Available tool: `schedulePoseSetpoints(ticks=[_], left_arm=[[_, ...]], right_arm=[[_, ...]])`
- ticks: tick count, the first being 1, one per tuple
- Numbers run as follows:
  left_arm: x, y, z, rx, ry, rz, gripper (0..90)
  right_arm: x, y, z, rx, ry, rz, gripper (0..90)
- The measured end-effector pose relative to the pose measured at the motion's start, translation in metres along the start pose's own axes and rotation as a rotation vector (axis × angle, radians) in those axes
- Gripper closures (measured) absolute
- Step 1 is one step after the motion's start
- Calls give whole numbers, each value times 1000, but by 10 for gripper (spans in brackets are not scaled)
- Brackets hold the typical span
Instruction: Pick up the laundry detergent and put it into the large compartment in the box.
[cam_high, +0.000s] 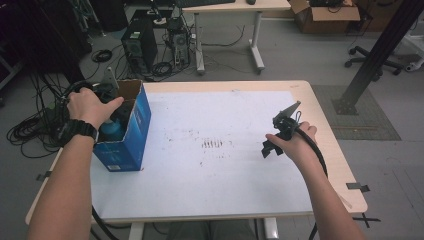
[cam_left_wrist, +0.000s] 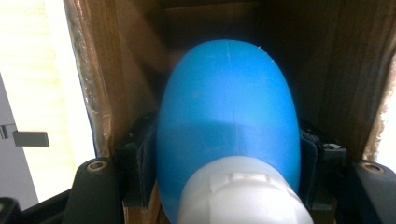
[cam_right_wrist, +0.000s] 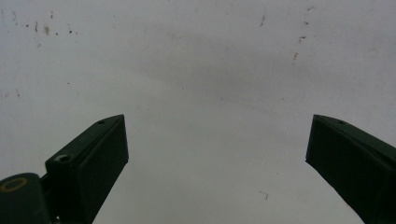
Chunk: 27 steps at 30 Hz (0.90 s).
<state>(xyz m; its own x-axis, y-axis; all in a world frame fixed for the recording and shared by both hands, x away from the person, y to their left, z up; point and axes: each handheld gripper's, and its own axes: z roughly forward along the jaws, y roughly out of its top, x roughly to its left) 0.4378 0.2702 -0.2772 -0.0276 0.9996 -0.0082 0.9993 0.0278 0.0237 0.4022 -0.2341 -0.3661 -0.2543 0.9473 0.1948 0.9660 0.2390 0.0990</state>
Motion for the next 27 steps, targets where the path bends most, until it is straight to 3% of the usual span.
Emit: schedulePoseSetpoints(ticks=[12, 27], left_arm=[[-2, -1, -4, -6, -13, -7, 290], [-3, -4, -26, -34, -1, -11, 273]], right_arm=[[0, -1, 0, -1, 0, -2, 57], [1, -2, -2, -8, 1, -7, 57]])
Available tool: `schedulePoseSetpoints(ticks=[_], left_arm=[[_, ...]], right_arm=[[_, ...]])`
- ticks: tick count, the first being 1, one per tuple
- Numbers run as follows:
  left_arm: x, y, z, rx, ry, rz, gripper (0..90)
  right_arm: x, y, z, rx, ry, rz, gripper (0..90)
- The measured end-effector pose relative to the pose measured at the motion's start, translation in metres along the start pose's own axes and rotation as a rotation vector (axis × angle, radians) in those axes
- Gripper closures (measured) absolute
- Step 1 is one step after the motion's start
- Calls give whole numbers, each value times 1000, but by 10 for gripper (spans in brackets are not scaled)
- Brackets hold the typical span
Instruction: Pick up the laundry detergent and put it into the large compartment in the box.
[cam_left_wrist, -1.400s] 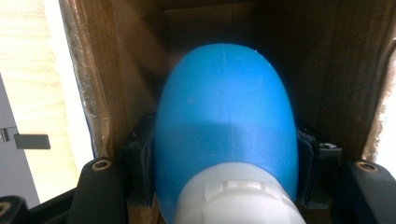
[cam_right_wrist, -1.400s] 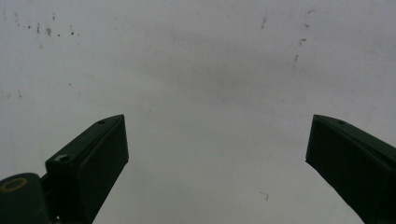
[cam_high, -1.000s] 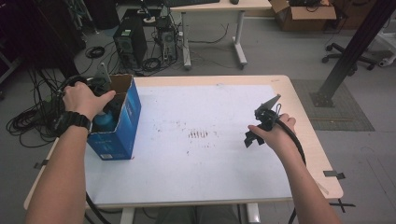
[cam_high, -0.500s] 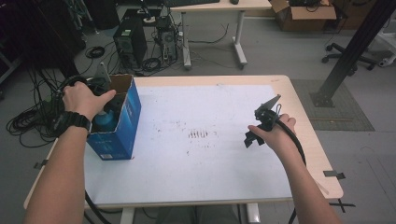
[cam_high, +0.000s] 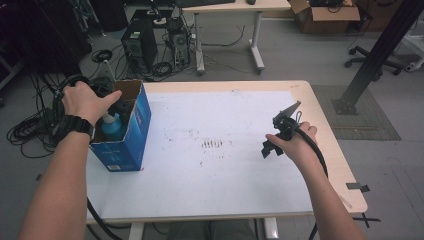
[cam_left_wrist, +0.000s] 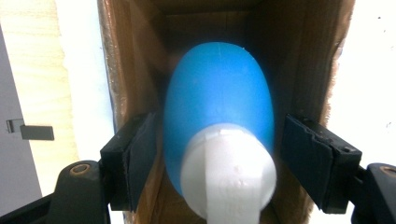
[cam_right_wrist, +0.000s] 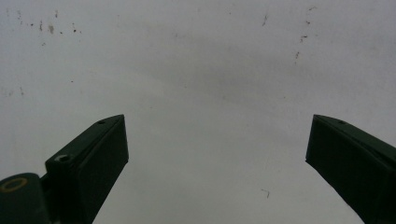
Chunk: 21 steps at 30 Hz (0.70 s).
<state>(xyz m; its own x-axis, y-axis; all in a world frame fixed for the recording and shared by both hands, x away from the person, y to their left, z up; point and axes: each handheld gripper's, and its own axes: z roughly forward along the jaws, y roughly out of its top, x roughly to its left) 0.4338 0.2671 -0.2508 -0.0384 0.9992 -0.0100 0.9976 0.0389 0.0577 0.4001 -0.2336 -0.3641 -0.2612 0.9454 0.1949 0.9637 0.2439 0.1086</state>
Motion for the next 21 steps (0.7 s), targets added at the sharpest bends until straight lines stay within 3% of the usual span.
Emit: schedulePoseSetpoints(ticks=[12, 21], left_arm=[[-5, -2, -19, -26, 3, 7, 263], [-23, -1, -36, -40, 12, 38, 247]], right_arm=[[1, -1, -2, -3, 0, 0, 57], [0, -4, -5, -8, 5, -1, 57]])
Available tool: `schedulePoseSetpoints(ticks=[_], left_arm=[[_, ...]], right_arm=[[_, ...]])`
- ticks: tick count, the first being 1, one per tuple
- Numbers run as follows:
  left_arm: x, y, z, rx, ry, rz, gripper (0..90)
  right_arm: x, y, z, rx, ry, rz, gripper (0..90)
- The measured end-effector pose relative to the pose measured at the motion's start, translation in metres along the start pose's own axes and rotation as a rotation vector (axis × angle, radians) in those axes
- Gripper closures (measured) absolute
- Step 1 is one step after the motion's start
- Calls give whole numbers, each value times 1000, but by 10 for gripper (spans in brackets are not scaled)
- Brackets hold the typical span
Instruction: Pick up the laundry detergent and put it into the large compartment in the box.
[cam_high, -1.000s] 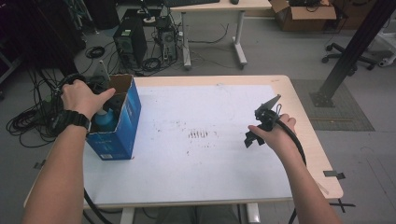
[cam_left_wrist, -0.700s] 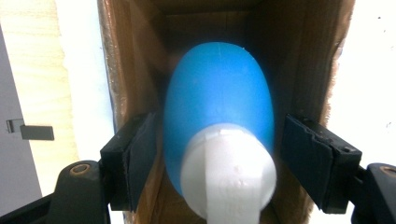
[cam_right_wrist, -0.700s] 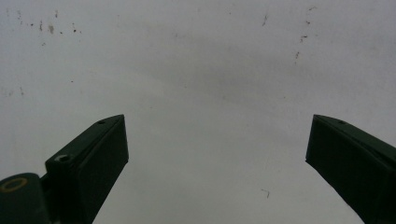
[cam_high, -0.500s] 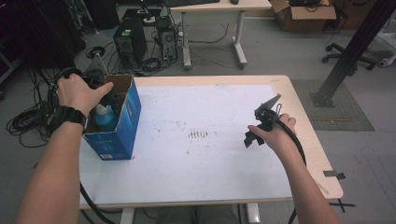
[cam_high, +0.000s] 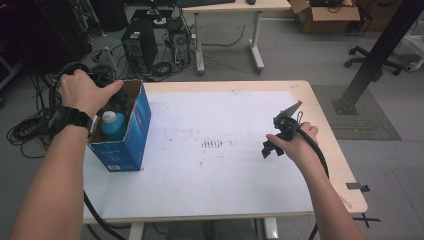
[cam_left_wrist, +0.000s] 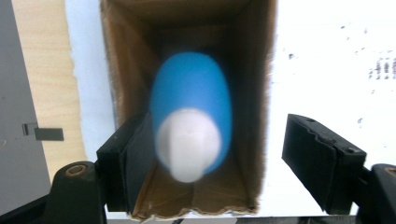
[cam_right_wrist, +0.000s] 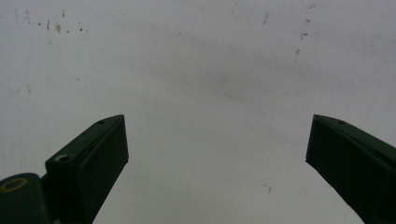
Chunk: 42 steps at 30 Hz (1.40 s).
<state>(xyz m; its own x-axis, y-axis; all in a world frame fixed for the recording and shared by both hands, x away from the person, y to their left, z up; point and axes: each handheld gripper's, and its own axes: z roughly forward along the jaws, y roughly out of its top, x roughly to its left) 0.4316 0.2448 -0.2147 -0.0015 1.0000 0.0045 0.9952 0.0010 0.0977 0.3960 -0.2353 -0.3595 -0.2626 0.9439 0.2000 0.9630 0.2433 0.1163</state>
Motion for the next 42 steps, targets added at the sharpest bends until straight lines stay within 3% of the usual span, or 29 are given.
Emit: schedulePoseSetpoints(ticks=[10, 15, 29, 42], left_arm=[[-27, 3, -10, -7, 13, 53, 234], [-37, 4, -15, -12, 5, 60, 224], [-82, 5, -19, 4, -6, 126, 190], [-113, 0, -18, 2, -15, 171, 138]], right_arm=[[-1, -5, -3, -10, 2, 9, 57], [-3, -6, -4, -16, 2, 9, 57], [-9, -12, -10, -32, 6, 18, 57], [-11, -19, -17, -41, 7, 21, 57]])
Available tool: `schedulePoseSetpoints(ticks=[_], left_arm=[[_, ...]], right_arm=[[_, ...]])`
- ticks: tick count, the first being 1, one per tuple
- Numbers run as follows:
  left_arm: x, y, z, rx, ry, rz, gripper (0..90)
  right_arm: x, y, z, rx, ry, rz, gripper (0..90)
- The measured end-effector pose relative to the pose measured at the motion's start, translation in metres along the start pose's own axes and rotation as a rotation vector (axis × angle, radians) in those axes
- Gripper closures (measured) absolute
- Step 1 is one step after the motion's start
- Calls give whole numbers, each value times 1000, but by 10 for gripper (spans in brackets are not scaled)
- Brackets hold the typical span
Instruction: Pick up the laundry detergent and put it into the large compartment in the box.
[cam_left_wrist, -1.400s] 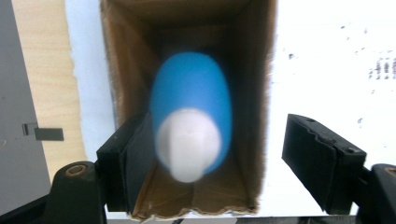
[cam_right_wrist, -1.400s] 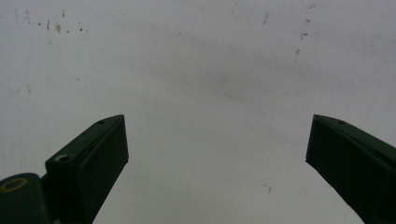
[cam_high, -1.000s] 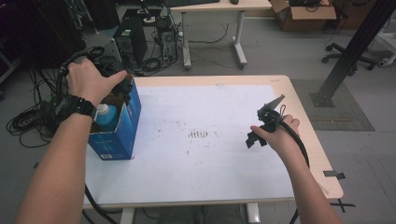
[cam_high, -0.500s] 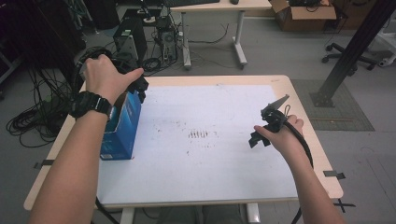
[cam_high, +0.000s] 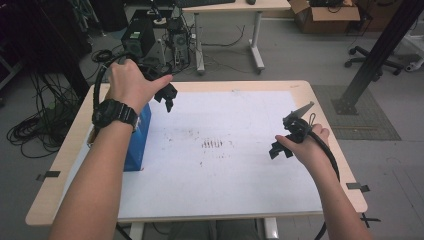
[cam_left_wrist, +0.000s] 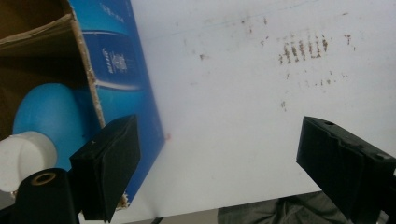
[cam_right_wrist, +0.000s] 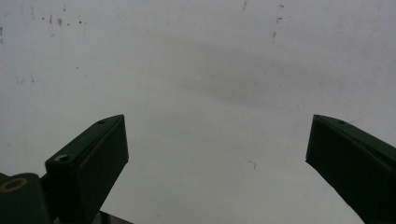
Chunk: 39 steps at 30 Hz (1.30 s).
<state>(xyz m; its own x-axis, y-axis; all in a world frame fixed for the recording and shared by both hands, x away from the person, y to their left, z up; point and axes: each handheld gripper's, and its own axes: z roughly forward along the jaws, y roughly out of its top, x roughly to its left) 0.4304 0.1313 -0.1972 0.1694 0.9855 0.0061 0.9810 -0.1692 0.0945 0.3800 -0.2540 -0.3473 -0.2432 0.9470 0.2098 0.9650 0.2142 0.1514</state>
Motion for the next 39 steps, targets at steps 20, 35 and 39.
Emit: schedulePoseSetpoints(ticks=[20, 35, 39], left_arm=[[-30, -3, 26, 14, -19, 45, 109], [-43, -4, 40, 32, -20, 58, 107], [-45, -4, 40, 34, -21, 63, 108]], right_arm=[[0, -4, -5, -7, 1, 0, 57], [0, -5, -5, -6, 0, -2, 57], [1, -5, -5, -6, 0, 5, 57]])
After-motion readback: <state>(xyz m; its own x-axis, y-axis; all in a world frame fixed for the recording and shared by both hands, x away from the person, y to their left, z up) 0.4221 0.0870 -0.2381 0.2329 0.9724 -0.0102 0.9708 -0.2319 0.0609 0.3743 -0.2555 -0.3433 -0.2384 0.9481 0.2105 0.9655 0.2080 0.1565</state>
